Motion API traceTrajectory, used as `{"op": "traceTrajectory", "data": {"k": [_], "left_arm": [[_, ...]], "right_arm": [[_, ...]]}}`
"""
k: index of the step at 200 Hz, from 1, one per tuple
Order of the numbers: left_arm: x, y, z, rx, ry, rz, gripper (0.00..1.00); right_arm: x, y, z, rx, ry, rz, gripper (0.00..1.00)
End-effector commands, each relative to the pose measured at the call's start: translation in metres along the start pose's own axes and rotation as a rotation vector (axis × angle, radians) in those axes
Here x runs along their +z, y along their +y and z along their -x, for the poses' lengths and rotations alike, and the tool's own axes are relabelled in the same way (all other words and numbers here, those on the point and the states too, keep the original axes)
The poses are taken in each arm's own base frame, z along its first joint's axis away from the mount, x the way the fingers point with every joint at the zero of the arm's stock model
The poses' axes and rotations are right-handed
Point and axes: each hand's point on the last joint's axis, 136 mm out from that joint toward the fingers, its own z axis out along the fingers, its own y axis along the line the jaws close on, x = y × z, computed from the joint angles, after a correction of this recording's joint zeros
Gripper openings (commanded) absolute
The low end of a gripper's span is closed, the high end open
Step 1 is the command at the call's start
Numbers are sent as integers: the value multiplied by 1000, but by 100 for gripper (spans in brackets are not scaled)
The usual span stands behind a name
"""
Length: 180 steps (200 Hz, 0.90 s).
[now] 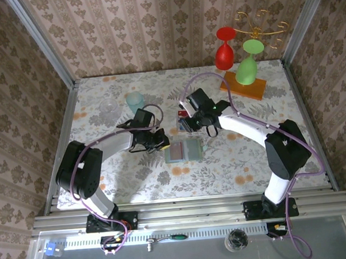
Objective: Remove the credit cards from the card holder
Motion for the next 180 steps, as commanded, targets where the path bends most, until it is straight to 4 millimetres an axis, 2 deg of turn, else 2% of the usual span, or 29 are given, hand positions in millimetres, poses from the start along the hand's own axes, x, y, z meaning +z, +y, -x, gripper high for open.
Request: {"op": "traceTrajectory", "data": {"k": [1,22,59,99,138,180], "left_arm": [[5,10,-6,16,11,18,5],[8,14,-9,16,9,15,5],[11,18,-11,4,7,11,5],[12,20,-11,-5,5,6,5],[15,21,-11,-15,12,2,5],[14,22,-12,-16,16,0,5]], "right_arm": [[5,-12,-8,217,1,-47,39],[19,-23,-21,283,67,-99,41],[38,-39,-27,323,78,-143,43],[54,-42,-19,346,85,-120,41],[63,-51,-14,372,69,-163,45],[70,-52,-8,385,59,-164,47]]}}
